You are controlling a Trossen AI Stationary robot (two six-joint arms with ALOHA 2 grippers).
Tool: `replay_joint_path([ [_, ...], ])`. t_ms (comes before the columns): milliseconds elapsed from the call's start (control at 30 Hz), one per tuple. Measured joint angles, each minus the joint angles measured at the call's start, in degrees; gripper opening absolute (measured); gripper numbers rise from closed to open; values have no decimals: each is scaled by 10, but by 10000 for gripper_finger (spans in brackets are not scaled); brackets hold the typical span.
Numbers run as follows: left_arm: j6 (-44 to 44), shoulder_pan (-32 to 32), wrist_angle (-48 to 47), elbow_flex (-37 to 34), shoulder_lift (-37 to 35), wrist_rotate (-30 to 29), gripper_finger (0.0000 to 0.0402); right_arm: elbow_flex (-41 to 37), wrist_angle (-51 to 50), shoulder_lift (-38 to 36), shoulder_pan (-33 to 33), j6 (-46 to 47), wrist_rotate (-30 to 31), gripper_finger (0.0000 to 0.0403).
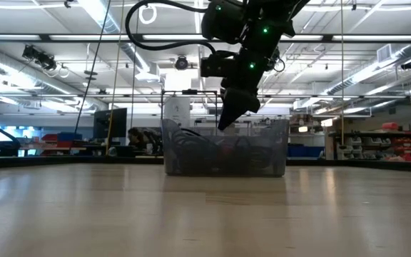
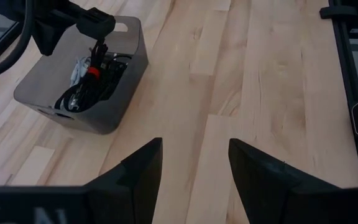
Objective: Pick and place USB-C Cables
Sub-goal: Adjust the black bin on the table, then return to Home Position
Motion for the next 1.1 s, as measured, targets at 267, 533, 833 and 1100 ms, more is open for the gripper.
replay_joint_path([
  [267, 0, 0, 0, 0, 0, 0, 192, 0, 0, 0, 10, -3, 2, 69],
  [533, 0, 0, 0, 0, 0, 0, 192, 0, 0, -14, 37, -4, 31, 91],
  [833, 7, 0, 0, 0, 0, -23, 192, 0, 24, -82, 101, 30, 35, 90],
  [1100, 101, 2, 56, 0, 1, -82, 192, 0, 151, -128, 172, 28, 15, 90],
])
